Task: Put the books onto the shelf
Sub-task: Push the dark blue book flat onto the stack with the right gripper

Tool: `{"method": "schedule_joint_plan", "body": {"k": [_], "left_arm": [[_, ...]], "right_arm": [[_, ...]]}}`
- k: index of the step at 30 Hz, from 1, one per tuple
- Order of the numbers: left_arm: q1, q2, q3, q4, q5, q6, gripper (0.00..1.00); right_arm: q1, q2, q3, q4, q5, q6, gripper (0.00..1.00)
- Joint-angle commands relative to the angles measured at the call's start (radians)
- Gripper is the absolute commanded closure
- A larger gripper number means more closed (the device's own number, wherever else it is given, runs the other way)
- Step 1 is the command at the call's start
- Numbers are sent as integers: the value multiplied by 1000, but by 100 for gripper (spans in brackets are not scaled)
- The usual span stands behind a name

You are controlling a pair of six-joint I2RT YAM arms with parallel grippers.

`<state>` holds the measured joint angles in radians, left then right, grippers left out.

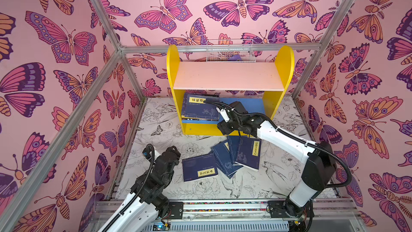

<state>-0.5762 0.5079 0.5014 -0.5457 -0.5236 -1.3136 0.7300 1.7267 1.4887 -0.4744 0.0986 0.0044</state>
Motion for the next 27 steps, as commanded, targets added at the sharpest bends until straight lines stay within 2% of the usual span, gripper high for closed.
{"method": "schedule_joint_plan", "body": {"k": [1,11,27], "left_arm": [[6,-6,10,6,-13,14,37],[14,-27,-8,-7,-16,-2,37],[30,-68,-34,-26,-6,-17,36]], "right_arm": [[-1,39,72,-26,78,-79,26],[1,129,200,-31,83,-130,27],[1,233,358,-56,-15,-116,32]]}}
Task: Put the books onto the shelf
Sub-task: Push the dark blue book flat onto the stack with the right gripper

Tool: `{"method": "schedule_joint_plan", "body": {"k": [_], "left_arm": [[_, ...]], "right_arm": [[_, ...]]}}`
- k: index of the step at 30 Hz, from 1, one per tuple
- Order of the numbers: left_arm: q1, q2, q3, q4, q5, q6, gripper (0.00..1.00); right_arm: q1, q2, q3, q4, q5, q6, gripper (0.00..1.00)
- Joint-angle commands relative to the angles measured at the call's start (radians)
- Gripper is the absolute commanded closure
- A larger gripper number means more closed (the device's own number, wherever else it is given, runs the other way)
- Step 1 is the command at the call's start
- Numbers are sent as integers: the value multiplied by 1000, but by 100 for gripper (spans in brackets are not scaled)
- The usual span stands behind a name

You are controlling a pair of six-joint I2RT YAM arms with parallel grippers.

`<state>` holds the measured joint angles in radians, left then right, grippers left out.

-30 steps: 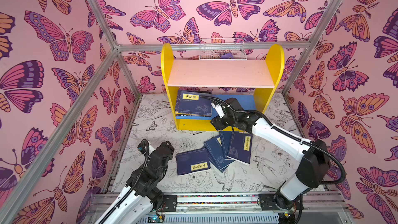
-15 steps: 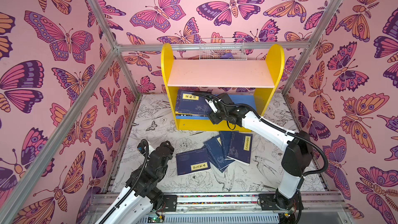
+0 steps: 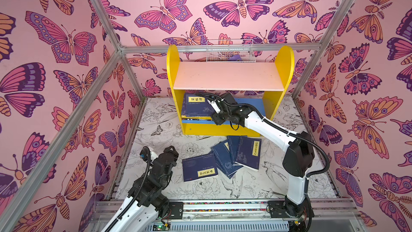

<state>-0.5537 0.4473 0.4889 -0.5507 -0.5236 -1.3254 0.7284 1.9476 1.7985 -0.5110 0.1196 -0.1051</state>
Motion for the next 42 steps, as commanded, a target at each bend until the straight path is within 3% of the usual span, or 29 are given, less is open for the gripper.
{"method": "schedule_joint_plan", "body": {"k": [1,8,21,30,42], "left_arm": [[8,-6,-23,-19,-3,-7,36],[8,-5,-27,-18,0,-15,36],[9,-22,-20,-16,6,21,36],[13,61,51,27,47,137,35],[14,98,53,63,84,151,35]], "right_arm": [[3,14,52,-21,-42,-3,32],[3,31,77,-11,-110,20,33],[2,98,157,-24,-126,62,32],[3,79,177,-24,-93,47,31],[4,112,217,-9,-67,56,25]]}}
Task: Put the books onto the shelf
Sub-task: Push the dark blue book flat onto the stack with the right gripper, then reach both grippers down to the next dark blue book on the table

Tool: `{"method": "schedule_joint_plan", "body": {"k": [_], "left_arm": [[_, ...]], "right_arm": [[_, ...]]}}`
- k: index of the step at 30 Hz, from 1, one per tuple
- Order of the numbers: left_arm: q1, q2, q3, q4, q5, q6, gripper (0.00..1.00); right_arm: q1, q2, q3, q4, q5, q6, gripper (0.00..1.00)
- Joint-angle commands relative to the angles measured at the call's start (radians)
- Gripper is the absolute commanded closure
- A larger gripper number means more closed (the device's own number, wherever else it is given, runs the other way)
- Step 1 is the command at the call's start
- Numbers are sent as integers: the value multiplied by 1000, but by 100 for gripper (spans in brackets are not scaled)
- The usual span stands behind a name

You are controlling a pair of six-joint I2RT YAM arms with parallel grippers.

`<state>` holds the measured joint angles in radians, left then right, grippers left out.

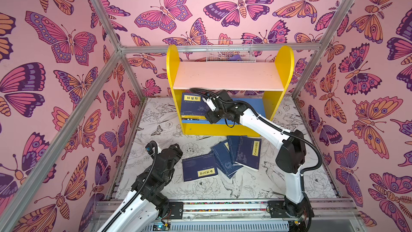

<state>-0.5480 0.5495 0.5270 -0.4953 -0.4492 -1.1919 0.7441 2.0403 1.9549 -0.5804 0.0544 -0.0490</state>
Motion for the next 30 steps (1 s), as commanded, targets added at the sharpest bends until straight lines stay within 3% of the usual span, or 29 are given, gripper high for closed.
{"method": "schedule_joint_plan", "body": {"k": [1,7,18,25,30], "left_arm": [[8,-6,12,9,9,14,35],[8,-7,4,8,8,3,35],[8,0,-2,12,16,11,35],[8,22,11,33,51,89,34],[9,121,1,138,171,212,34]], "right_arm": [[-12,22,63,63,9,3,25],[-10,31,66,82,68,26,25],[-9,2,30,109,43,74,25],[-10,-199,-159,189,92,111,19],[-10,-420,-401,213,147,179,18]]}}
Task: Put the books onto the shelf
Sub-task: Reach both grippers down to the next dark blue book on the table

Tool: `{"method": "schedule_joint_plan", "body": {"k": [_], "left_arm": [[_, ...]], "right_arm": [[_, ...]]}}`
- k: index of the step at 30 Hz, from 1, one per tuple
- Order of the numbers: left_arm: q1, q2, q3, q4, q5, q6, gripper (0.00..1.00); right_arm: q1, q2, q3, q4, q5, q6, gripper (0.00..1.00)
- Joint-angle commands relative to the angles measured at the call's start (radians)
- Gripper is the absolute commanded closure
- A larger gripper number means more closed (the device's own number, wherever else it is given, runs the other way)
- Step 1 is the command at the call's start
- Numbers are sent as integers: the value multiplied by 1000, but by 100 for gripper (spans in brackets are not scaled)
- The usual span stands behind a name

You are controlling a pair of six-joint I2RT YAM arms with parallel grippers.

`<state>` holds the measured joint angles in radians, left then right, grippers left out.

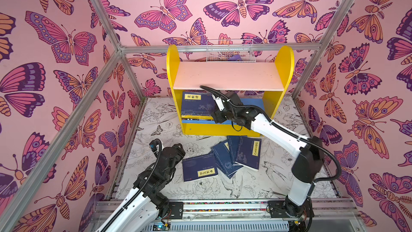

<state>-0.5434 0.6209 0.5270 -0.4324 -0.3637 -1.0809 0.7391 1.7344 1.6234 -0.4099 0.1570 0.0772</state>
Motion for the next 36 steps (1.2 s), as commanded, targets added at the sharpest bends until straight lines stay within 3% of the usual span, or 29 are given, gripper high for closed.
{"method": "schedule_joint_plan", "body": {"k": [1,7,13,18,22,27,36], "left_arm": [[4,86,1,109,130,137,34],[-56,342,43,339,385,361,34],[-223,566,166,378,426,616,33],[-309,768,232,476,530,704,33],[-369,922,335,505,520,769,33],[-407,1088,466,516,521,818,34],[-429,1222,520,509,438,855,42]], "right_arm": [[-6,-152,-129,34,43,73,18],[-42,-392,-485,-69,24,306,18],[-122,-526,-786,-122,-24,397,18],[-279,-560,-951,-64,-148,455,19],[-393,-541,-1034,81,-324,478,20],[-488,-424,-1028,100,-506,436,25],[-572,-391,-1084,206,-680,444,36]]}}
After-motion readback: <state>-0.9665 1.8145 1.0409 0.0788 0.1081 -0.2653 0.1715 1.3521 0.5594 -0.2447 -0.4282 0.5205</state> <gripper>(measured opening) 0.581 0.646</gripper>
